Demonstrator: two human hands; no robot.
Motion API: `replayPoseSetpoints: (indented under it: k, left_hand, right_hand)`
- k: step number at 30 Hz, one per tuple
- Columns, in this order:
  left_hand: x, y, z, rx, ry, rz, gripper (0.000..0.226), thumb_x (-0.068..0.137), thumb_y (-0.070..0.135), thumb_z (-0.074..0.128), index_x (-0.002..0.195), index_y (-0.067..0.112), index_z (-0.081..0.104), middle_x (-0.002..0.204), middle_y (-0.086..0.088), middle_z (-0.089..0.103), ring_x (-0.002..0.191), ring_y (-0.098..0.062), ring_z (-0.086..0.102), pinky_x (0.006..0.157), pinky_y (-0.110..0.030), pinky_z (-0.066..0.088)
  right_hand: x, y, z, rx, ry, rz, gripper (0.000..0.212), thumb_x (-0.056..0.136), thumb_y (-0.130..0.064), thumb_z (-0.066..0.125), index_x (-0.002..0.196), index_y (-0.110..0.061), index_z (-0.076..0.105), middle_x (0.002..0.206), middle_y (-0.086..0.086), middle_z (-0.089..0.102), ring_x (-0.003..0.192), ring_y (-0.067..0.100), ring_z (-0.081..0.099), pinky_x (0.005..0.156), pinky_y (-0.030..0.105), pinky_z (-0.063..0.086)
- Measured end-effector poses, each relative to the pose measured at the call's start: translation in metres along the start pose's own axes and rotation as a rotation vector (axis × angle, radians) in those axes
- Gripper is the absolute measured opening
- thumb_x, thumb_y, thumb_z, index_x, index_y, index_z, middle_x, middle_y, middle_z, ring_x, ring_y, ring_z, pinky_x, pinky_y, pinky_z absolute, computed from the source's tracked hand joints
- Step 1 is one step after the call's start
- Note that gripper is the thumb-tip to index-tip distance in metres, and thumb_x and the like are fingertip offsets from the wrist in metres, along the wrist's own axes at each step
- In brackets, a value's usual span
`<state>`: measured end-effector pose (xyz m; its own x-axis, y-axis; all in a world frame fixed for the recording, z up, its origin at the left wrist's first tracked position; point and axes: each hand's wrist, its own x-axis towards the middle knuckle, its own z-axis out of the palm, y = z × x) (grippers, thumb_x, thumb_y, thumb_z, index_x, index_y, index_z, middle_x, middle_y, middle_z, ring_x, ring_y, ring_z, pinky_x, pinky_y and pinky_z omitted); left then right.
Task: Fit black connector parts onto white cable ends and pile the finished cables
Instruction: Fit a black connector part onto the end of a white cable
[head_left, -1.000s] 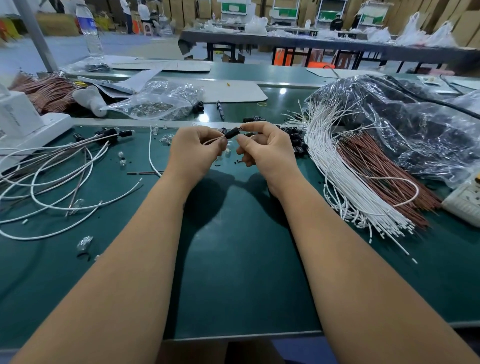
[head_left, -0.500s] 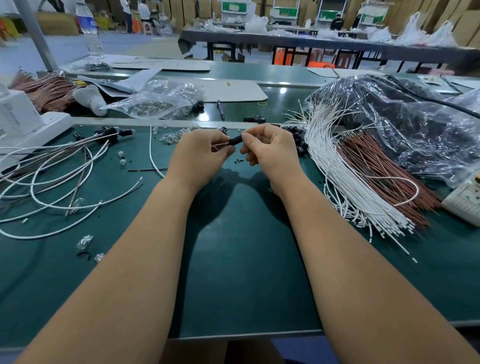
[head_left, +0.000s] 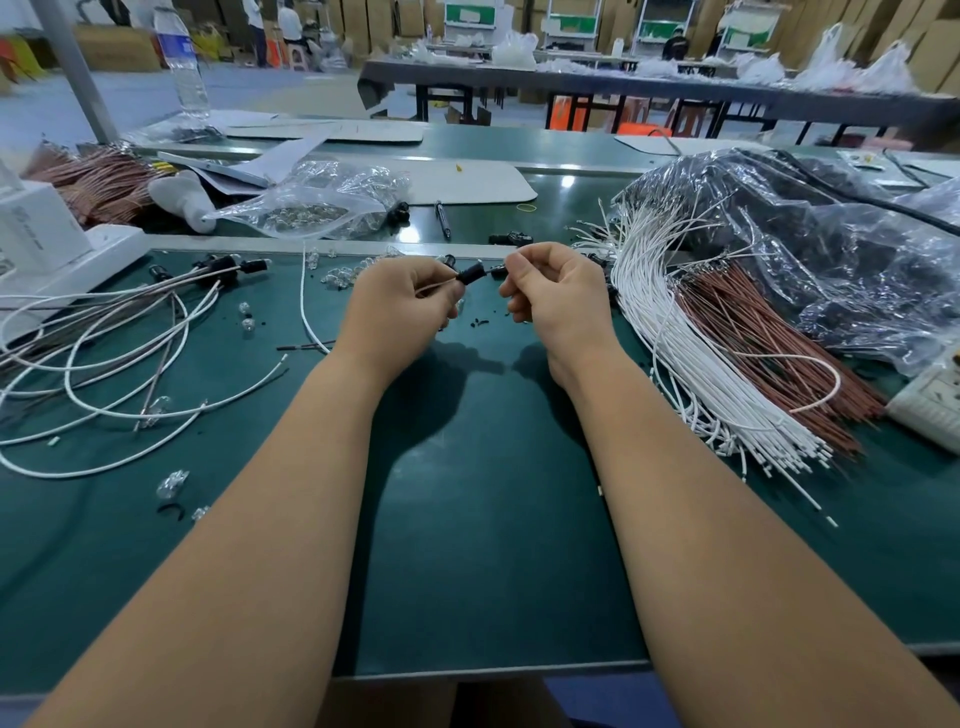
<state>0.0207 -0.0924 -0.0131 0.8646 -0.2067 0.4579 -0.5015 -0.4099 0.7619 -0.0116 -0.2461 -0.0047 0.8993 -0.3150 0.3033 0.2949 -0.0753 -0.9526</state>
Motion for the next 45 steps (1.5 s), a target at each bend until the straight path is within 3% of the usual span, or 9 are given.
replayPoseSetpoints:
  k: [7,14,18,23,32,36,43,45]
  left_hand:
    - [0.0,-0.003,0.002,-0.088,-0.05,-0.044,0.018,0.091,0.016,0.059,0.073,0.02,0.062,0.062,-0.004,0.067,0.057,-0.013,0.059,0.071,-0.038,0.055]
    - [0.0,-0.003,0.001,-0.112,-0.037,-0.059,0.023,0.092,0.017,0.058,0.071,0.027,0.06,0.059,-0.004,0.065,0.051,-0.01,0.056,0.059,-0.026,0.05]
    - [-0.002,-0.002,0.001,-0.103,-0.05,-0.041,0.017,0.093,0.019,0.057,0.079,0.024,0.065,0.063,-0.004,0.067,0.054,-0.013,0.057,0.062,-0.039,0.054]
    - [-0.002,0.0,0.002,-0.076,-0.045,-0.017,0.019,0.093,0.016,0.056,0.076,0.015,0.062,0.064,-0.006,0.067,0.06,-0.017,0.06,0.07,-0.044,0.056]
    - [-0.002,0.006,0.004,-0.195,-0.054,-0.08,0.024,0.095,0.009,0.053,0.073,0.008,0.061,0.066,-0.011,0.064,0.055,-0.009,0.055,0.06,-0.02,0.049]
    - [-0.002,0.008,0.004,-0.251,-0.046,-0.112,0.023,0.095,0.007,0.052,0.075,0.004,0.062,0.066,-0.011,0.063,0.053,-0.007,0.055,0.058,-0.017,0.048]
    - [-0.001,0.006,0.005,-0.232,-0.043,-0.141,0.021,0.095,0.011,0.054,0.078,0.008,0.066,0.065,-0.007,0.064,0.053,-0.008,0.054,0.057,-0.017,0.047]
    - [0.0,0.005,0.005,-0.22,-0.034,-0.155,0.02,0.095,0.015,0.055,0.078,0.011,0.065,0.065,-0.004,0.064,0.053,-0.007,0.054,0.057,-0.02,0.047]
  right_hand:
    - [-0.001,0.001,0.001,-0.039,-0.011,-0.032,0.013,0.095,-0.008,0.059,0.083,-0.013,0.062,0.062,0.001,0.062,0.046,0.006,0.051,0.049,0.018,0.045]
    - [0.0,0.002,0.002,-0.12,-0.006,-0.094,0.014,0.094,-0.007,0.058,0.084,-0.015,0.062,0.062,-0.001,0.062,0.048,0.006,0.051,0.05,0.02,0.045]
    - [0.0,0.004,0.001,-0.177,-0.007,-0.097,0.015,0.094,-0.008,0.059,0.082,-0.015,0.061,0.063,0.0,0.062,0.049,0.005,0.052,0.053,0.022,0.046]
    - [0.001,0.005,0.002,-0.217,-0.025,-0.098,0.013,0.094,-0.009,0.059,0.082,-0.013,0.061,0.062,0.0,0.062,0.048,0.005,0.053,0.052,0.02,0.045]
    - [-0.001,0.005,0.004,-0.254,-0.028,-0.111,0.017,0.093,-0.01,0.061,0.077,-0.017,0.062,0.061,0.0,0.062,0.048,0.003,0.053,0.052,0.018,0.045]
    - [-0.003,0.003,0.006,-0.263,-0.024,-0.112,0.014,0.092,-0.007,0.06,0.08,-0.015,0.065,0.061,0.001,0.064,0.048,0.003,0.054,0.051,0.017,0.044]
    - [-0.005,0.004,0.01,-0.357,-0.036,-0.147,0.017,0.089,-0.006,0.063,0.079,-0.02,0.064,0.067,0.013,0.068,0.055,0.018,0.057,0.06,0.036,0.05]
    - [-0.005,0.005,0.011,-0.376,-0.038,-0.161,0.008,0.088,-0.008,0.065,0.084,-0.014,0.068,0.07,0.015,0.069,0.058,0.025,0.06,0.064,0.04,0.052]
